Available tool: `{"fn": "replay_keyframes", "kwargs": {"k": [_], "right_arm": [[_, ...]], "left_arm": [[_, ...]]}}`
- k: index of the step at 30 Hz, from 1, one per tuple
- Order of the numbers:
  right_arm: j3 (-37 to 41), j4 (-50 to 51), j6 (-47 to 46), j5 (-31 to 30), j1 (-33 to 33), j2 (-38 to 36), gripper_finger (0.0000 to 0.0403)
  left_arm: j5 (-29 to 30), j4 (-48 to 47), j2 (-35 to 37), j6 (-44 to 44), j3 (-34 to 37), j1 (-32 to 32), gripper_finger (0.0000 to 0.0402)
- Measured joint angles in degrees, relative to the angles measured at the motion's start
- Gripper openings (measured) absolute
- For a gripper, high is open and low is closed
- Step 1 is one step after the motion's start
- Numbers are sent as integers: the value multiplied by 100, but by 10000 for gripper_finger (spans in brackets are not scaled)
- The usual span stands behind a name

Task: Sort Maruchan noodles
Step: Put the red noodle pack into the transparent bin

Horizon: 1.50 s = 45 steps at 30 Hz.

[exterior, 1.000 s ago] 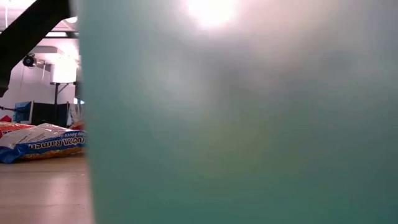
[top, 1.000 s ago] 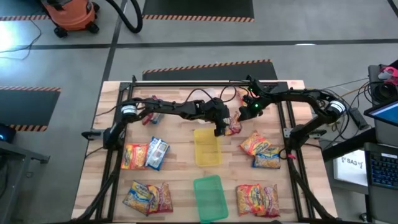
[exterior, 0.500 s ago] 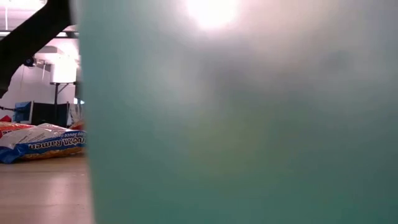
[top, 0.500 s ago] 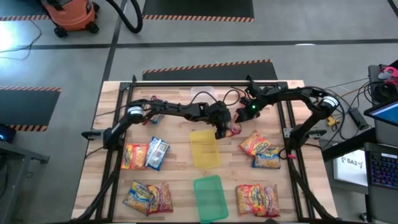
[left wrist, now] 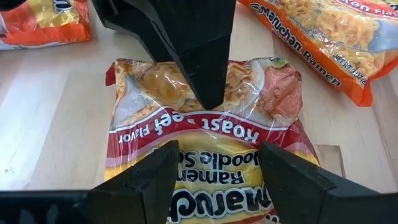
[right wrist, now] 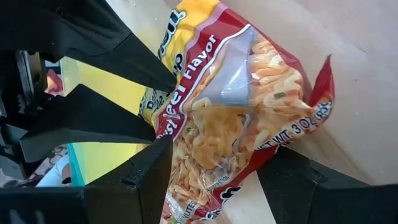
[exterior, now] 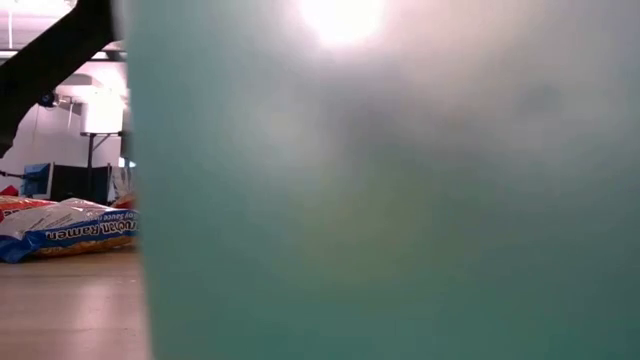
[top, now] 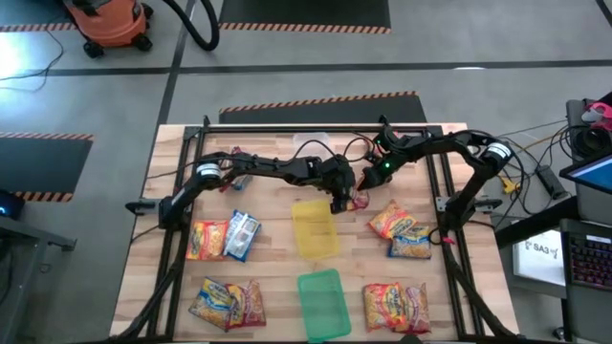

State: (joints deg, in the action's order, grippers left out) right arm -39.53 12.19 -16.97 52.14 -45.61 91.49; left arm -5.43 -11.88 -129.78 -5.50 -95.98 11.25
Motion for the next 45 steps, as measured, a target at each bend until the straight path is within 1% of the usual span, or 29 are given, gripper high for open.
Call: {"fn": "replay_keyframes", "kwargs": {"k": [3,10,14,20,24,26,30,35,38,45], "right_arm": [[0,-2,18,22,-2,19,201],[0,15,35,33,-4,-10,135],[0,67,33,54,-6,-14,115],[0,104,38,79,-6,-21,111],[-7,127,27,121,-11,-58,109],[-7,175,39,107,-13,-117,109],[-7,285,155,74,-13,-305,109],[-7,443,156,46,-13,-659,109],[-7,543,193,14,-15,-970,109],[-9,871,409,-806,-15,-1875,109]], "left_arm": [[1,2,0,0,0,0,207],[2,2,0,4,0,0,207],[2,1,2,10,0,-7,207],[-14,-24,92,28,4,-4,207],[-29,-16,344,26,8,0,207],[-174,34,516,26,7,2,207],[-459,20,748,15,7,-9,207],[-471,-115,982,1,4,-39,207],[-470,-319,992,0,8,-55,207],[-413,-266,1269,1,11,-72,207]]}}
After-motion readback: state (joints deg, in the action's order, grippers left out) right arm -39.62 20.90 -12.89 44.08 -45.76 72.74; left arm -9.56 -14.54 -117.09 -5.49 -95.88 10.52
